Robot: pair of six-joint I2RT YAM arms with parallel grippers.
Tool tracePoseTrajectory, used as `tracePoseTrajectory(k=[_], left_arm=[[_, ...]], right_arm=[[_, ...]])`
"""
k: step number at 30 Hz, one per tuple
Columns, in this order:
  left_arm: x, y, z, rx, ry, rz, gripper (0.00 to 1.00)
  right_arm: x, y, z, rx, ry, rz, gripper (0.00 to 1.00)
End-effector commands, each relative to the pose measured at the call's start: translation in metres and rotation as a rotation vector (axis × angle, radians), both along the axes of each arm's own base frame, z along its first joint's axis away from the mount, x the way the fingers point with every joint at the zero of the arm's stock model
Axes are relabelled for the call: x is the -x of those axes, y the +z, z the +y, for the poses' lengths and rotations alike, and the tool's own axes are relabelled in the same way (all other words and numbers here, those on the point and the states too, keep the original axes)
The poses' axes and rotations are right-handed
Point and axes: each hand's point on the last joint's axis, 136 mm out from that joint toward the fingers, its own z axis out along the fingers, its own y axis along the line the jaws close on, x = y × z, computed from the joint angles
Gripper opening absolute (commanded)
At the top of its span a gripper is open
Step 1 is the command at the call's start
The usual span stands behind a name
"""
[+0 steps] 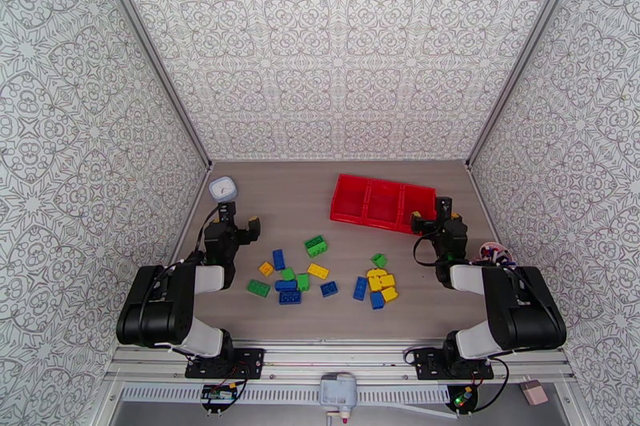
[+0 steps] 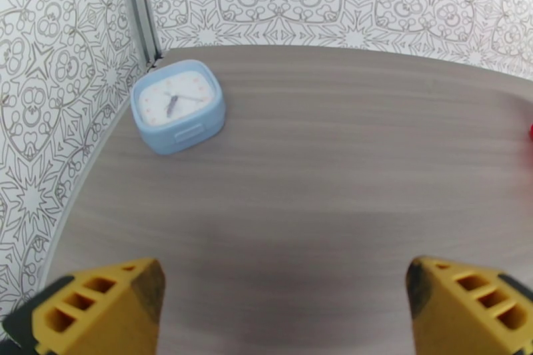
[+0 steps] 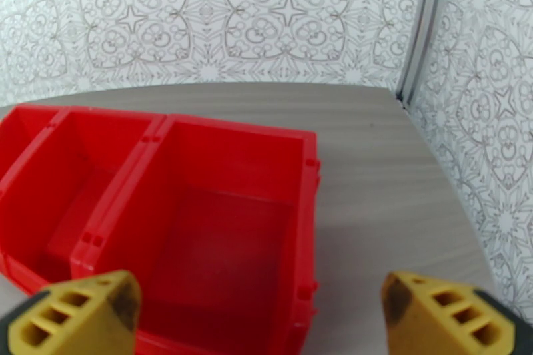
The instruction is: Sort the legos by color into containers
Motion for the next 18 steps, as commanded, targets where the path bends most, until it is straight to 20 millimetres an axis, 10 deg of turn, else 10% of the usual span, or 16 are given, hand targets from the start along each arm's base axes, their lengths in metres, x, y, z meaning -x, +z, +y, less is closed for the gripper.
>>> tracePoseTrajectory(k=[1, 18], left_arm=[[-0.0029, 0.0009, 0.0024, -0.005, -0.003, 0.005, 1.00], [-0.0042, 0.0065, -0.0065, -0.012, -0.051, 0.023, 1.00]], right_arm=[[0.0036, -0.0105, 0.0026, -0.010, 0.008, 0.031, 1.00], [0.0028, -0.0042, 0.0044, -0.009, 0.016, 0.031, 1.00]])
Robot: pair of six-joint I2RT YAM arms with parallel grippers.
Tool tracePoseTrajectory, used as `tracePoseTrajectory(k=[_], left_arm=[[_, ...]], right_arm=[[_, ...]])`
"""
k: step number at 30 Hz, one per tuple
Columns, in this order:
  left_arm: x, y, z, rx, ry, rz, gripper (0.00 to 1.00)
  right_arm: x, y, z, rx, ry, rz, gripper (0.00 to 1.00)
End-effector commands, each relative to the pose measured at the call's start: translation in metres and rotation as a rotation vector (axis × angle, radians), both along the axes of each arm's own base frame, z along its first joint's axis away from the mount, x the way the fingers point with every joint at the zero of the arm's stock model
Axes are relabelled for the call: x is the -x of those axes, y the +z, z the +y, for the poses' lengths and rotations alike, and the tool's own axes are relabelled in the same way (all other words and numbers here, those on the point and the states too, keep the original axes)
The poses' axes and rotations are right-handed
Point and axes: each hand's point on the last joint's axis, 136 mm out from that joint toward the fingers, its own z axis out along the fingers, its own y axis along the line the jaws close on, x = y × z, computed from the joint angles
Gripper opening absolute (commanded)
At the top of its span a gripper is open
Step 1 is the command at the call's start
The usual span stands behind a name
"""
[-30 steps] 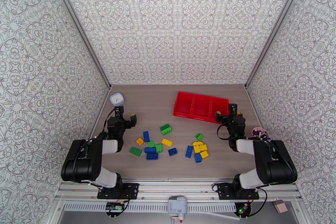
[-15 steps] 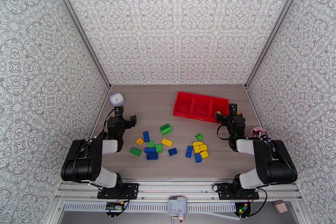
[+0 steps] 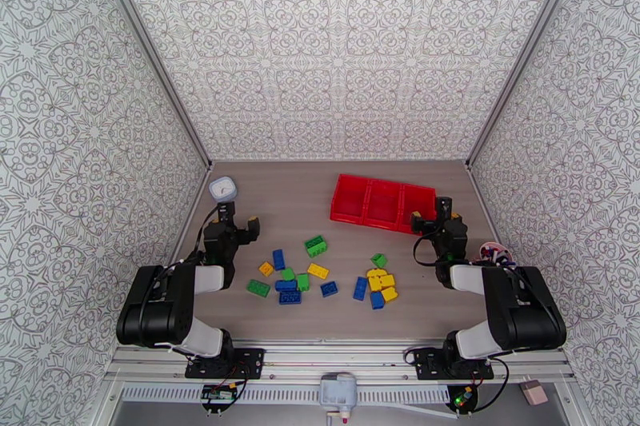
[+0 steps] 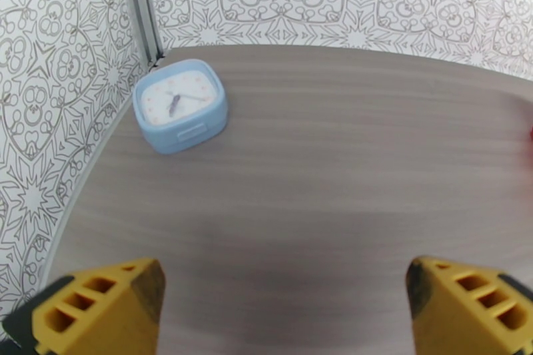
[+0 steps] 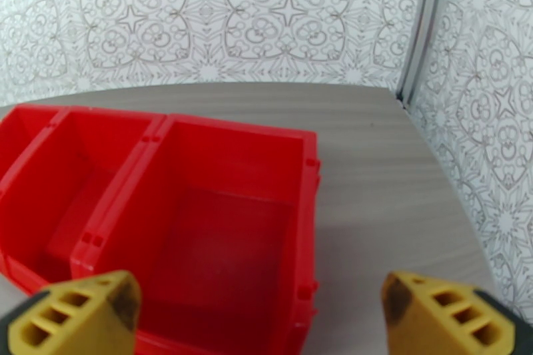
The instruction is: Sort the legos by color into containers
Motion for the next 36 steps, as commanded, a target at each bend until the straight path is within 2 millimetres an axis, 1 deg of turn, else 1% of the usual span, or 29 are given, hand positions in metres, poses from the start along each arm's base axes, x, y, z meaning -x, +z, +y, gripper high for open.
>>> tracePoseTrajectory(k=[1, 4, 8, 10, 12, 15, 17, 20, 23, 26, 29, 32, 36], left_arm=[[-0.006, 0.012, -0.010, -0.024, -0.059, 0.020, 1.00], [-0.005, 0.024, -0.023, -0.060, -0.104, 0.034, 1.00], [0.002, 0.042, -0.053, -0.161, -0.179, 0.029, 1.00], [0.005, 0.054, -0.070, -0.167, -0.219, 0.014, 1.00], [0.009, 0.066, -0.089, -0.135, -0.272, -0.010, 1.00], [0.020, 0.076, -0.127, -0.116, -0.385, -0.022, 1.00], [0.029, 0.082, -0.157, -0.114, -0.479, -0.026, 1.00], [0.048, 0.086, -0.200, -0.107, -0.613, -0.026, 1.00], [0.070, 0.087, -0.241, -0.101, -0.738, -0.033, 1.00], [0.088, 0.087, -0.273, -0.099, -0.834, -0.035, 1.00], [0.100, 0.085, -0.299, -0.080, -0.898, -0.035, 1.00], [0.106, 0.080, -0.318, -0.076, -0.946, -0.025, 1.00], [0.109, 0.071, -0.331, -0.082, -0.969, -0.013, 1.00]], right_arm=[[0.002, -0.001, 0.004, -0.008, 0.015, 0.031, 1.00], [0.000, 0.004, 0.005, -0.001, 0.014, 0.053, 1.00], [0.001, 0.013, 0.013, 0.003, 0.016, 0.107, 1.00], [0.004, 0.016, 0.014, -0.007, -0.024, 0.141, 1.00], [0.007, 0.018, 0.018, -0.026, -0.043, 0.177, 1.00], [0.012, 0.022, 0.028, 0.039, -0.066, 0.255, 1.00], [0.014, 0.026, 0.031, -0.015, -0.089, 0.301, 1.00], [0.016, 0.027, 0.044, -0.126, -0.069, 0.325, 1.00], [0.015, 0.015, 0.055, -0.186, -0.062, 0.416, 1.00], [0.013, 0.004, 0.065, -0.198, -0.057, 0.490, 1.00], [0.007, -0.003, 0.077, -0.177, -0.064, 0.527, 0.99], [-0.002, -0.013, 0.091, -0.147, -0.067, 0.579, 0.96], [-0.014, -0.026, 0.104, -0.152, -0.068, 0.628, 0.88]])
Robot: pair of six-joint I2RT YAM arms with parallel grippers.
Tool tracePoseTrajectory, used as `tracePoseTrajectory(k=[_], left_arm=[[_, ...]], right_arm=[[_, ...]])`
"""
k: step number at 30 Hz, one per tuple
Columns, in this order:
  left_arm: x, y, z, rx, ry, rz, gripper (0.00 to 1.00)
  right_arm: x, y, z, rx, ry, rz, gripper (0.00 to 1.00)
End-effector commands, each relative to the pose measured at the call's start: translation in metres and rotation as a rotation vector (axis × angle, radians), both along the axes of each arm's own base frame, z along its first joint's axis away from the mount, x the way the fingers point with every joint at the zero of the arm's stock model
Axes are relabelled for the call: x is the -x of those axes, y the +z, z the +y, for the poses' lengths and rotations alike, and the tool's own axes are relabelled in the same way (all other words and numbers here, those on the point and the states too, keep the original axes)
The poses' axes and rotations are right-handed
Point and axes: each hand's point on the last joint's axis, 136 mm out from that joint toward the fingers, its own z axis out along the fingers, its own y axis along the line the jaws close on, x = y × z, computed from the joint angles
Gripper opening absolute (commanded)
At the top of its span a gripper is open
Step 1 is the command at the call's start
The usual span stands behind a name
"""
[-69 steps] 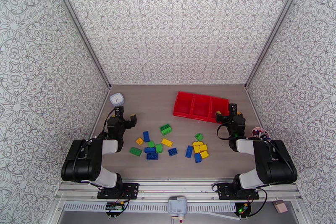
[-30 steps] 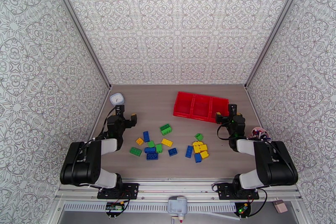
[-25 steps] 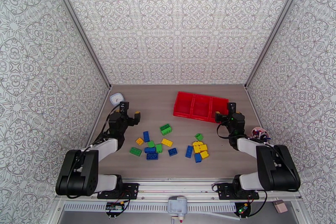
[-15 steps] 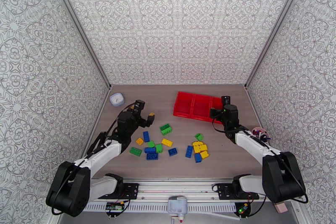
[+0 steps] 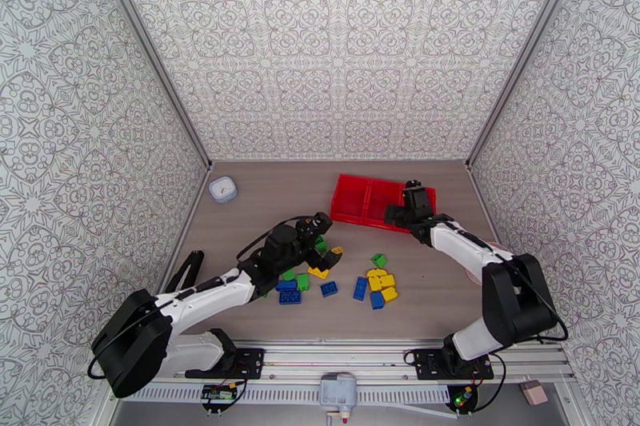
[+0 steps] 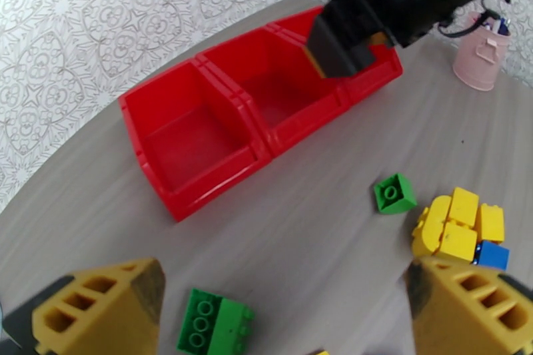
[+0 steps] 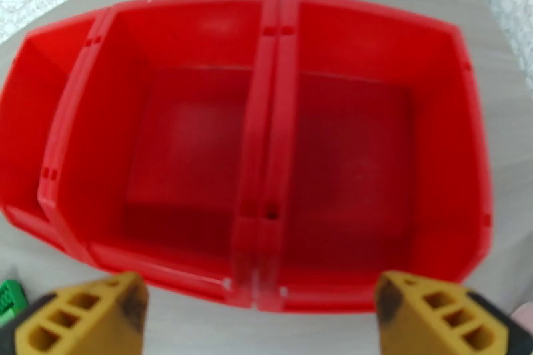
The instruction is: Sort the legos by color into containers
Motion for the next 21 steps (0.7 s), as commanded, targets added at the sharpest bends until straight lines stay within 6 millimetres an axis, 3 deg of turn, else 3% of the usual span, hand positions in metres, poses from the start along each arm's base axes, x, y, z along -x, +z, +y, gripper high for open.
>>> tracePoseTrajectory(k=[1, 14, 18, 21], left_arm=[[0.000, 0.009, -0.014, 0.031, -0.023, -0.017, 1.00], [0.000, 0.000, -0.011, 0.018, -0.010, -0.007, 1.00], [0.000, 0.000, -0.009, 0.018, -0.001, -0.006, 1.00], [0.001, -0.001, -0.005, 0.015, 0.013, -0.006, 1.00]], right_arm=[[-0.004, -0.010, 0.003, 0.004, -0.038, 0.062, 0.86], [-0.026, -0.025, 0.008, 0.044, -0.021, 0.104, 0.31], [-0.032, -0.026, 0.015, 0.048, 0.018, 0.113, 0.19], [-0.039, -0.023, 0.026, 0.054, 0.050, 0.108, 0.17]])
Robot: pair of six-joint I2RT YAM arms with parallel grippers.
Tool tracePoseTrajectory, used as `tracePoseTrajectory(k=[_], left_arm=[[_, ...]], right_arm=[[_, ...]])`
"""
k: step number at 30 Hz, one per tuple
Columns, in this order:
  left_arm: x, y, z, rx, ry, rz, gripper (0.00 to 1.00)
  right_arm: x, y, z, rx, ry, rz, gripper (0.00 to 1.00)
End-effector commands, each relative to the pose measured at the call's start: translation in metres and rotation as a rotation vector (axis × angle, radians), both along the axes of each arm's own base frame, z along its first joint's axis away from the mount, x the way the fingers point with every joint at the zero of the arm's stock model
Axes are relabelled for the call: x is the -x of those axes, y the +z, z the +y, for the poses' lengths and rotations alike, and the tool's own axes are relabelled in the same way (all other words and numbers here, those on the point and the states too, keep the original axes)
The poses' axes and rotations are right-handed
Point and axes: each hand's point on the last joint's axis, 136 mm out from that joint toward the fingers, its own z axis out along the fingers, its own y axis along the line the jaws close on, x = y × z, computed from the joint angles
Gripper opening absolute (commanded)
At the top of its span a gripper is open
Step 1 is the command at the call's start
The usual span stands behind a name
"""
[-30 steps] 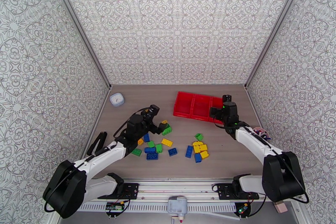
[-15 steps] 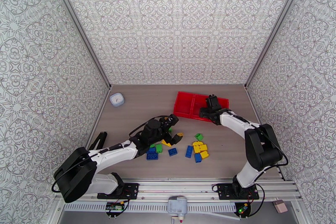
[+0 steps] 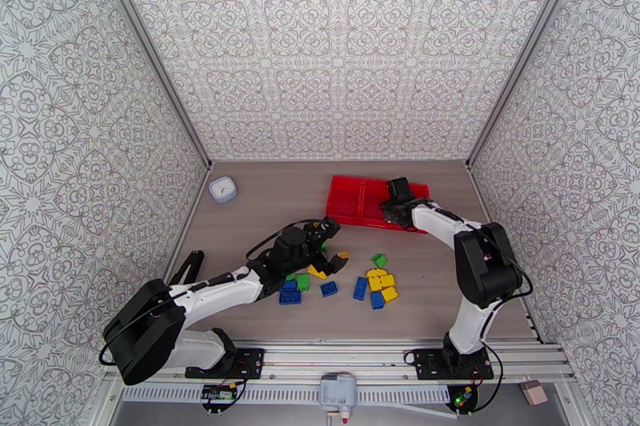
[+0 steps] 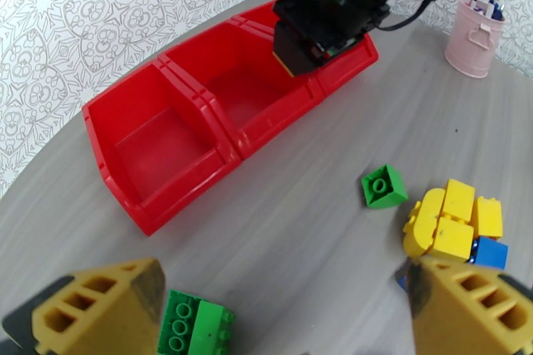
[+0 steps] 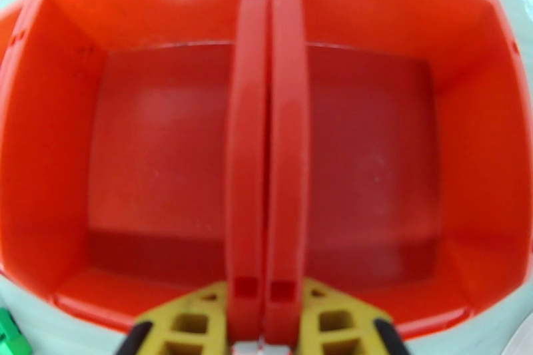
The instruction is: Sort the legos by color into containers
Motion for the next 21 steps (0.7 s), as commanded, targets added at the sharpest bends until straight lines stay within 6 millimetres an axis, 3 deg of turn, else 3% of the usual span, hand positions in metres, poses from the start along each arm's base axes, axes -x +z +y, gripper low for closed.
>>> tracePoseTrajectory(k=[1, 10, 18, 21], left_arm=[[-0.001, 0.007, 0.004, 0.025, 0.031, -0.016, 1.00], [0.002, 0.007, 0.014, 0.018, 0.061, -0.018, 1.00], [0.004, 0.006, 0.019, 0.009, 0.075, -0.025, 1.00], [0.004, 0.006, 0.020, 0.007, 0.073, -0.025, 1.00]], right_arm=[[-0.011, 0.006, 0.017, 0.006, 0.060, -0.006, 0.17], [-0.033, 0.010, 0.065, -0.020, 0.126, -0.025, 0.17], [-0.039, 0.009, 0.108, -0.032, 0.186, -0.025, 0.19], [-0.039, 0.011, 0.112, -0.046, 0.191, -0.029, 0.30]])
